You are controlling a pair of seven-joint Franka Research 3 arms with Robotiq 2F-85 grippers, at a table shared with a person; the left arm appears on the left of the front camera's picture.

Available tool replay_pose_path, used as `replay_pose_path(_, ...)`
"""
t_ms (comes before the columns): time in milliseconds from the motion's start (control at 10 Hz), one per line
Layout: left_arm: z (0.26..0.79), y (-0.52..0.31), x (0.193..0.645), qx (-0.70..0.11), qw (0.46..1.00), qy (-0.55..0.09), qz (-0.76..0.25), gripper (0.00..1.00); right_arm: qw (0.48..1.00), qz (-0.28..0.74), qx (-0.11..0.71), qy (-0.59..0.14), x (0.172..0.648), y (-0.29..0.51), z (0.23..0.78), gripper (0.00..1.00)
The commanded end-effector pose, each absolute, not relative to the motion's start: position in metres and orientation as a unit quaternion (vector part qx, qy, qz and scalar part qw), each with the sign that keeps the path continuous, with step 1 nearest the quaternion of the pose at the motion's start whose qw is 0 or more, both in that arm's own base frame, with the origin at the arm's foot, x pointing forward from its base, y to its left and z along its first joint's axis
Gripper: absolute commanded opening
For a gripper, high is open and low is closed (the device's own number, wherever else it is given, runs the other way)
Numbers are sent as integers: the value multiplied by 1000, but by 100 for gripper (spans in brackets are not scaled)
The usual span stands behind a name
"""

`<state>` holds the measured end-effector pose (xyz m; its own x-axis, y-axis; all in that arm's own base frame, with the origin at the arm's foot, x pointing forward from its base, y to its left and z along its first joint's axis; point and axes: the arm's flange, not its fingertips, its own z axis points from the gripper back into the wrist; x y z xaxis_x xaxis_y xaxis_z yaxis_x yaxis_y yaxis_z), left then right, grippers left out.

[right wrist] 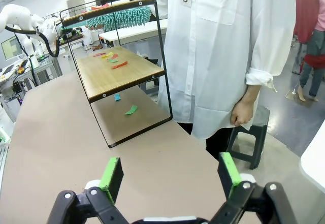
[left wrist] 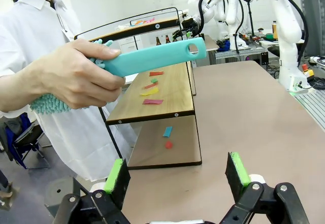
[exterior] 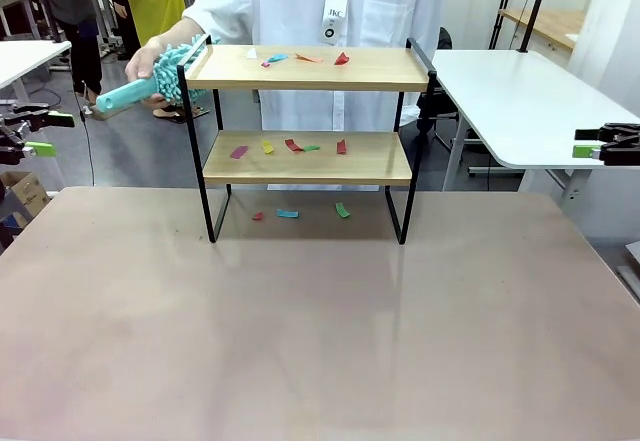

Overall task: Clean the shelf.
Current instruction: Pick up the Duster handed by the human.

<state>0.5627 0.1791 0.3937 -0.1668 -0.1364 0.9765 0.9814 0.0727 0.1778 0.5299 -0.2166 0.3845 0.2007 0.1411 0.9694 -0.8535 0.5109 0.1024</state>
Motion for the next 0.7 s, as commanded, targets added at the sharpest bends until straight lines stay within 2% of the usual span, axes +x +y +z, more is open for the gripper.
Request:
replay_pose_path(0,395,179,563,-399,506,-529,-552,100,695,358,341,-522,531,-215,385,100)
replay_pose_path(100,394,179,563,-400,507,-529,-551,100,695,358,341,-522,531,-215,385,100)
replay_pose_path(200,416,178,554,-400,531,-512,-544,100,695,358,341,-522,531,-215,385,100)
replay_pose_path(400,477,174,541,-379,617,-460,-514,100,695,358,341,-522,531,-215,385,100)
replay_pose_path(600,533,169,525,-358,674,-431,-481,100,695,358,341,-522,531,-215,385,100)
